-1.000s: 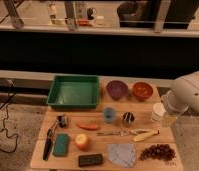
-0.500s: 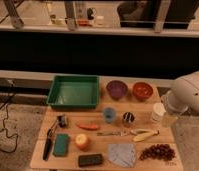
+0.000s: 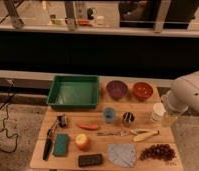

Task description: Place grapes in paper cup

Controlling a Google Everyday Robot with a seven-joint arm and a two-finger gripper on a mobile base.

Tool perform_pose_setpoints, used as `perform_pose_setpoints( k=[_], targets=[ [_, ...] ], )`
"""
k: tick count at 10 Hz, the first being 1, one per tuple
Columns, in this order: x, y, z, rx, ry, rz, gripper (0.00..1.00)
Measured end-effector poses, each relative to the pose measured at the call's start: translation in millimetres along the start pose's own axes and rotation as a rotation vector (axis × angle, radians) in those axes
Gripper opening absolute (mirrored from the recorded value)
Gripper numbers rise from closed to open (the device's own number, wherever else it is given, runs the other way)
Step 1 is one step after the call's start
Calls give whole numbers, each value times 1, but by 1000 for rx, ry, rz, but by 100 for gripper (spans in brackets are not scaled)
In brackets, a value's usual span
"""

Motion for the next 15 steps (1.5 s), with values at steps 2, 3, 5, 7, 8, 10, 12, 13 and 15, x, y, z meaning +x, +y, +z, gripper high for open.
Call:
perform_pose_setpoints(
  k=[2,3,5,7,8,10,12,13,15],
  targets=[
    [0,0,0,0,0,0,80],
    [0,0,0,0,0,0,80],
    [0,0,0,0,0,0,80],
    [1,0,0,1,4,1,80],
    [3,0,-1,5,17,4,80],
    [7,1,-2,14,37,9,80],
    [12,5,-1,18,57,15,80],
    [13,7,0,17,62,18,80],
    [14,14,0,-1,63,36,80]
  ],
)
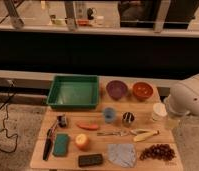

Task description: Place grapes in paper cup

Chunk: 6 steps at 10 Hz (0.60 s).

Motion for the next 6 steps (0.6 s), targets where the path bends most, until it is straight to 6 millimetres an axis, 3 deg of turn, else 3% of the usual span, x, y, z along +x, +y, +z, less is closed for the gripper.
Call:
perform_pose_setpoints(
  k=[3,6],
  targets=[
    [8,5,-1,-68,-24,89,80],
    [40,9,3,-160,-23,211,80]
  ],
)
